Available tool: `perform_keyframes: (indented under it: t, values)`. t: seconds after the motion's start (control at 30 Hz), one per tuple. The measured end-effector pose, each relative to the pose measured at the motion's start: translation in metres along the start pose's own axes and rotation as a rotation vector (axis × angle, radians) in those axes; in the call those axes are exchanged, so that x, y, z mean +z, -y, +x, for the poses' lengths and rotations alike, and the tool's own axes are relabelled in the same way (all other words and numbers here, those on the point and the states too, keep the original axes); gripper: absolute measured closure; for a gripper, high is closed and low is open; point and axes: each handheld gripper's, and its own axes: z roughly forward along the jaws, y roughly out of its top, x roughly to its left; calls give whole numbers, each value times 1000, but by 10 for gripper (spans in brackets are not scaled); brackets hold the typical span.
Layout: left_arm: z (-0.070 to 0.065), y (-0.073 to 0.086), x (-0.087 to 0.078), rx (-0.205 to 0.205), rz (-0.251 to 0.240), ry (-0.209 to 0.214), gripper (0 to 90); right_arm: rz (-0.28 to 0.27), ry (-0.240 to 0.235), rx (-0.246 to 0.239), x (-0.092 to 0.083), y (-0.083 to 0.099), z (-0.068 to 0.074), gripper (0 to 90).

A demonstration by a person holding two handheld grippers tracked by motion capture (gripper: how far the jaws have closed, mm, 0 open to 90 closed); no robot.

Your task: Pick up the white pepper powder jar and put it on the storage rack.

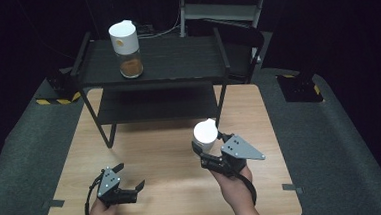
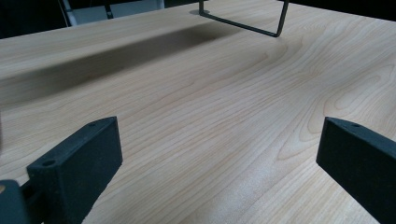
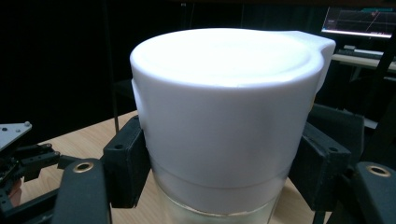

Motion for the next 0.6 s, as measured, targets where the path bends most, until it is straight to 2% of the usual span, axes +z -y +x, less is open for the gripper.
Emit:
perform_keyframes:
  t: [0.13, 0.6]
  values:
    - [0, 0, 0, -1, 0, -1, 5, -6, 1, 11, -1, -11, -2, 301]
    - [2, -1, 0, 0, 6, 5, 5, -31, 8, -12, -1, -46, -8, 301]
